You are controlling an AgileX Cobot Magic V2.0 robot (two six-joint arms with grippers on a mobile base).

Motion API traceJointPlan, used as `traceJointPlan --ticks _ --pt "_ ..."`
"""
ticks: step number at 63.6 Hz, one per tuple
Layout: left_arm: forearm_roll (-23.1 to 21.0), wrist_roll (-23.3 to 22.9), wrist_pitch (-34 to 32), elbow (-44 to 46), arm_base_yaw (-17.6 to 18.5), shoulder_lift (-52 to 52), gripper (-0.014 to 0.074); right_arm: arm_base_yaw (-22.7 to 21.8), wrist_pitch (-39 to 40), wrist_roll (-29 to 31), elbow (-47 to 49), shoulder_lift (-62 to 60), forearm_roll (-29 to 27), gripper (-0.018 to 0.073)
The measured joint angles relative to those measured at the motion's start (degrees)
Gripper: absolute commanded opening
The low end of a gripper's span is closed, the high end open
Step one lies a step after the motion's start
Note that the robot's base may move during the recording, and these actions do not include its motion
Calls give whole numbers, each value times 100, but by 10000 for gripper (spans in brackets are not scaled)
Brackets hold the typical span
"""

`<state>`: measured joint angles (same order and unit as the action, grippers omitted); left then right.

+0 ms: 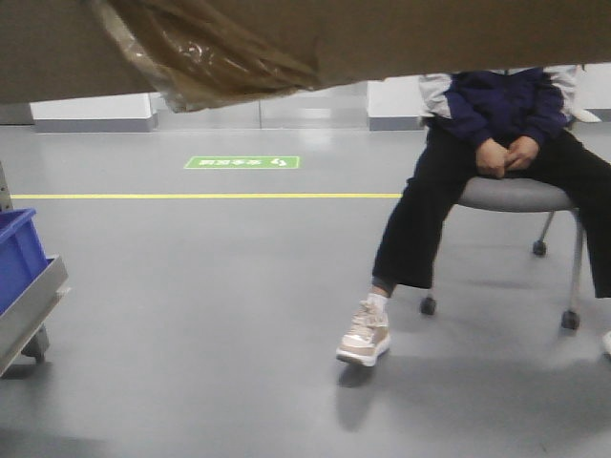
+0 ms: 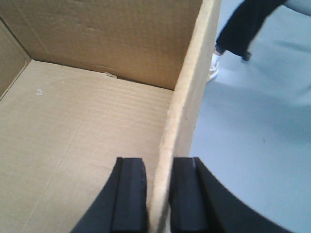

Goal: Grab carton from right shelf to conveyor
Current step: 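Hold the carton with both grippers while the base drives to the conveyor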

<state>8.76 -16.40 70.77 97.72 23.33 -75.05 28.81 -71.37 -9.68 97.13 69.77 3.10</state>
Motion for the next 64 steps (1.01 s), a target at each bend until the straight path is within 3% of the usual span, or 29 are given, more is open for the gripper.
traceJointPlan --ticks 64 --pt "136 0 -10 0 0 0 -20 0 247 0 -10 23 -21 -70"
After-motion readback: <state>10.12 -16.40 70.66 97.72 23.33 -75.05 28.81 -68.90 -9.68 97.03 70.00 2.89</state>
